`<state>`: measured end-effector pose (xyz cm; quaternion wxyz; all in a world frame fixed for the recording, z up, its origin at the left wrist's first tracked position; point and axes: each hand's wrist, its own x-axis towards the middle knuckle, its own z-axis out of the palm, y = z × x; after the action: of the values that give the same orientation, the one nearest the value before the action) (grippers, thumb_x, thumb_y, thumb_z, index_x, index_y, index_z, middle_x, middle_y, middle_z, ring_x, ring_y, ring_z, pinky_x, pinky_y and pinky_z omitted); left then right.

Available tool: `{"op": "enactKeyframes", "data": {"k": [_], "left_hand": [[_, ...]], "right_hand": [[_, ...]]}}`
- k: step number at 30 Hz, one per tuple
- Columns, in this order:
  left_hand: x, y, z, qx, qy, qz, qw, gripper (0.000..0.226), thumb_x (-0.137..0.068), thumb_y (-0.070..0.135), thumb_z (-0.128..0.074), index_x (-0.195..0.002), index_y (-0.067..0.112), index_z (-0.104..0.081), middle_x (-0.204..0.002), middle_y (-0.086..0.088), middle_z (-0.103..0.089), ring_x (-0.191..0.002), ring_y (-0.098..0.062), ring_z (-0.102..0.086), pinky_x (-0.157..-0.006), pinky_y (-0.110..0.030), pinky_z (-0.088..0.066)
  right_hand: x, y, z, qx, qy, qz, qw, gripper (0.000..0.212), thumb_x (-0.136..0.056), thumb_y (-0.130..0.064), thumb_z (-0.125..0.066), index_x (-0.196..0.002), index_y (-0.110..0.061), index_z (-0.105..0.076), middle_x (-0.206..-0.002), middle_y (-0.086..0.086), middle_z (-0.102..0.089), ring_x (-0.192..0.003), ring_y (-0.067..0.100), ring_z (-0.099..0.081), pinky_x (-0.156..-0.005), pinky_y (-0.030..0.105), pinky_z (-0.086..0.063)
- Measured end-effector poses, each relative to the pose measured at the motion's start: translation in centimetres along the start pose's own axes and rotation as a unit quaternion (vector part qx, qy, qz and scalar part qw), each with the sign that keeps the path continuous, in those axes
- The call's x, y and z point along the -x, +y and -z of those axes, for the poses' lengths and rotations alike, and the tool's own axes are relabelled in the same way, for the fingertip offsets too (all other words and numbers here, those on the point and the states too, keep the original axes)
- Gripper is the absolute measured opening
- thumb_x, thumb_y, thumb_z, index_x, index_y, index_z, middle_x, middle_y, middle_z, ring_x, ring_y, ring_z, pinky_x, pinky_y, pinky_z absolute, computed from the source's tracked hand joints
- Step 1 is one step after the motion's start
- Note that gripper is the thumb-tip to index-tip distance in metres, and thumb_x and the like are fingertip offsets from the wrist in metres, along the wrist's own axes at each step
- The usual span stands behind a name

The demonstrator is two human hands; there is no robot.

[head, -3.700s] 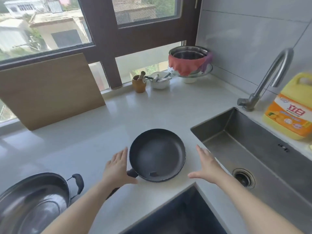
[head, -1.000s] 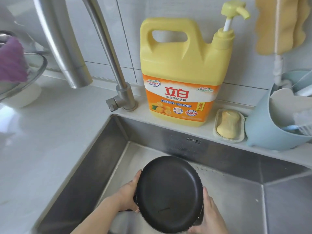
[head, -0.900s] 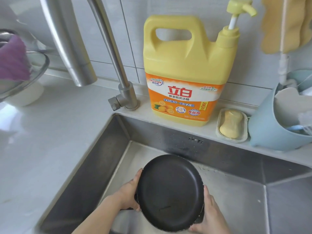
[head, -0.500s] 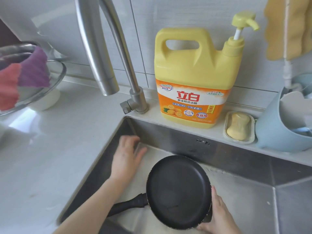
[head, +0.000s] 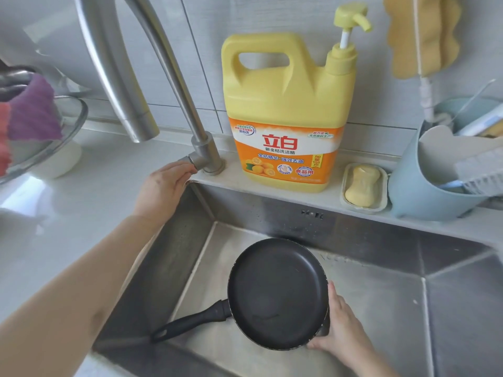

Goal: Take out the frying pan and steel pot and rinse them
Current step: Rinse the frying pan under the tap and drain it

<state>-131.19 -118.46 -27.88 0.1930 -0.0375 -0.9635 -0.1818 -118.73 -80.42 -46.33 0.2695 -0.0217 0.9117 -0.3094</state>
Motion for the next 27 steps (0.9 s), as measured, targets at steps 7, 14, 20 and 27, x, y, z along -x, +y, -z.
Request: {"op": "enactKeyframes", "data": {"k": [7,14,20,27], "left_hand": [[0.7,-0.6,0.0,0.008,0.021,-0.011,1.0,0.015,-0.092,0.0,-0.057,-0.097,0.003,-0.071,-0.107,-0.011,-0.069,-0.096,-0.028,-0.065,-0.095,-0.024,-0.043],[0.7,-1.3,-0.1,0.044,-0.013,0.032,0.998,0.029,-0.098,0.027,-0.044,-0.115,0.02,-0.066,-0.124,-0.005,-0.063,-0.112,-0.028,-0.06,-0.104,-0.039,-0.044],[7.5,2.2,-1.6,0.003,0.005,0.092,0.996,0.05,-0.091,0.026,-0.061,-0.139,0.017,-0.049,-0.13,-0.009,-0.05,-0.118,-0.027,-0.049,-0.102,-0.039,-0.04],[16.5,3.3,-10.2,0.029,-0.517,0.217,0.827,0.132,-0.066,0.031,-0.084,-0.152,0.025,0.016,-0.157,0.002,-0.009,-0.135,-0.022,-0.038,-0.107,-0.031,-0.037]], "right_hand": [[0.1,0.0,0.1,0.005,0.002,0.008,1.0,0.148,-0.052,-0.059,-0.082,-0.15,-0.023,0.022,-0.144,-0.011,-0.03,-0.13,0.01,-0.036,-0.096,0.024,-0.04],[-0.1,0.2,-0.1,-0.001,-0.003,0.013,1.0,0.149,-0.051,-0.061,-0.082,-0.149,-0.024,0.023,-0.143,-0.01,-0.03,-0.129,0.009,-0.036,-0.095,0.023,-0.04],[-0.4,0.2,-0.2,-0.01,-0.014,0.0,1.0,0.151,-0.046,-0.063,-0.079,-0.146,-0.03,0.029,-0.142,-0.012,-0.03,-0.129,0.007,-0.035,-0.093,0.023,-0.04],[-0.9,1.0,0.0,-0.039,-0.046,-0.002,0.998,0.155,-0.039,-0.061,-0.082,-0.142,-0.036,0.031,-0.134,-0.013,-0.031,-0.126,0.005,-0.034,-0.096,0.022,-0.038]]}}
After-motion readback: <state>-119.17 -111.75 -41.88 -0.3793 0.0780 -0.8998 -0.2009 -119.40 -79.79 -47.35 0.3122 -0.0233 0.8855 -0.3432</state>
